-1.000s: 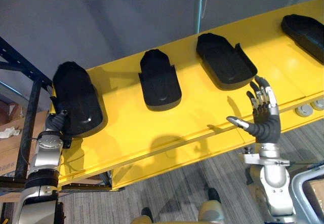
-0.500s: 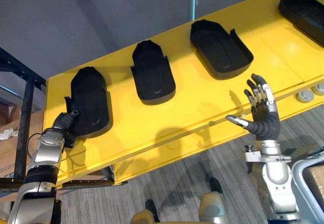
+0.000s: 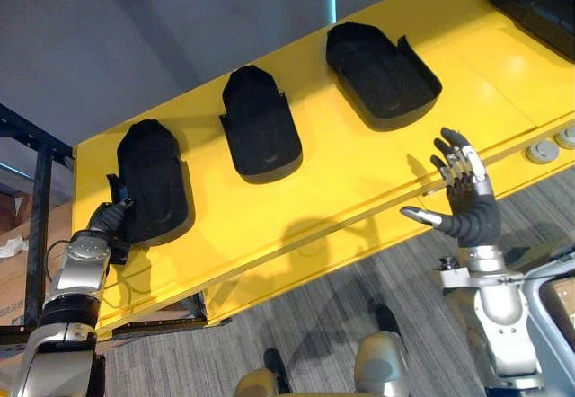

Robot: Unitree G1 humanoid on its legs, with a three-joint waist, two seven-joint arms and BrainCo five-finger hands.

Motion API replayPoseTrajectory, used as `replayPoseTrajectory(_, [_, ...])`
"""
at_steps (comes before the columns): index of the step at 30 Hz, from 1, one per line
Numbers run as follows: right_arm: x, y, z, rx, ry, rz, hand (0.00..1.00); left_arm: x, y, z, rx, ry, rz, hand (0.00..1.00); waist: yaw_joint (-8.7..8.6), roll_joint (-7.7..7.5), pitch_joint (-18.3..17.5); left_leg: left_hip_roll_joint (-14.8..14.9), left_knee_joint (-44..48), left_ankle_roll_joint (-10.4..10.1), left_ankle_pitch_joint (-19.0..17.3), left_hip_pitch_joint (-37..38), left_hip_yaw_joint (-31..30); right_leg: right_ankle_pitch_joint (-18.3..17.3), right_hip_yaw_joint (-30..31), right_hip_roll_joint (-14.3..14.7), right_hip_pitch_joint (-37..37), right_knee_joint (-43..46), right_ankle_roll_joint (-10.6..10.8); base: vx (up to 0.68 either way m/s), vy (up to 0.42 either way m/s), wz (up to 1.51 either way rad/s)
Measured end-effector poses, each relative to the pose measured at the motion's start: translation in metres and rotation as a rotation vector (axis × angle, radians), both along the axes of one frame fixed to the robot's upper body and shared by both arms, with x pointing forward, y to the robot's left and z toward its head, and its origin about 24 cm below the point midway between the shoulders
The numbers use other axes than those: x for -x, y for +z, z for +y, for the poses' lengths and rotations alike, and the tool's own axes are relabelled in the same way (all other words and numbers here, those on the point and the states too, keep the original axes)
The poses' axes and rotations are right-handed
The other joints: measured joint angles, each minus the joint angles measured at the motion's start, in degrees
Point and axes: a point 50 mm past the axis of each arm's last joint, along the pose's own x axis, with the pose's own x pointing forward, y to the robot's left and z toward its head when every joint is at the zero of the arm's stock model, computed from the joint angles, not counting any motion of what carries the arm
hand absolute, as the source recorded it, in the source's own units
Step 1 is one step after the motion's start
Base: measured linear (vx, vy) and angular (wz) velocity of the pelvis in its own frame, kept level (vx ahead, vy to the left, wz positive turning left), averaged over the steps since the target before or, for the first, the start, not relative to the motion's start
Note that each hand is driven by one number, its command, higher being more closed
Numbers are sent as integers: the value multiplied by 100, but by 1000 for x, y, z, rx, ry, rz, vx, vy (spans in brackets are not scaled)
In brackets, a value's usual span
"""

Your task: Walk over and take plastic housings, then place them on the shelf

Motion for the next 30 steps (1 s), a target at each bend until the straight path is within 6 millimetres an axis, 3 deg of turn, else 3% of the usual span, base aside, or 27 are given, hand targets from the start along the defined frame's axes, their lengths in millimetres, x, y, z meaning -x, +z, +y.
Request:
replayPoseTrajectory(12, [0, -1, 0, 19, 26, 22, 0, 5, 4, 11, 17, 208, -140, 0, -94, 30, 25, -6, 47, 0, 0, -77, 16, -14, 29, -1, -124, 88, 0, -1, 0, 0])
replayPoseTrajectory(16, [0, -1, 2, 17, 54, 25, 0, -1, 22, 14, -19, 262, -271, 0, -90, 12, 36, -6, 48, 0, 0, -42, 15, -13, 30, -1, -90, 90, 0, 0, 0, 0])
replayPoseTrajectory(20, [1, 2, 7, 24, 113, -9, 0, -15, 59, 5, -50, 238, -493, 0, -55, -57, 61, -5, 42, 0, 0, 47, -4, -15, 17, 0, 27, 88, 3, -7, 0, 2])
replayPoseTrajectory(23, [1, 4, 17, 33, 177, -36, 0, -18, 99, -17, -55, 118, -722, 0, 6, -125, 52, -5, 38, 0, 0, 104, -74, -15, -31, 0, 133, 88, 4, -7, -3, 8])
replayPoseTrajectory(25, [2, 15, 32, 42, 258, -96, 0, 4, 147, -62, 22, -79, -1055, 0, 120, -229, 31, -2, 38, 0, 0, 116, -213, -19, -166, -17, 260, 73, 10, -15, -5, 20])
replayPoseTrajectory(26, [3, 17, 34, 43, 265, -106, 0, 8, 151, -67, 46, -101, -1093, 0, 135, -237, 28, -2, 39, 0, 0, 116, -234, -19, -184, -18, 276, 67, 11, -13, -5, 33])
replayPoseTrajectory(27, [6, 24, 40, 22, 320, -145, 0, 25, 159, -85, 166, -173, -1218, 0, 194, -283, -5, 3, 40, 0, 0, 114, -326, -25, -286, -30, 364, 33, 18, -9, -7, 32])
replayPoseTrajectory(30, [11, 42, 51, -27, 453, -236, 0, 58, 143, -109, 358, -248, -1304, 0, 389, -379, -129, 11, 52, -8, 13, 10, -583, -36, -536, -54, 519, -56, 24, -11, -13, 41])
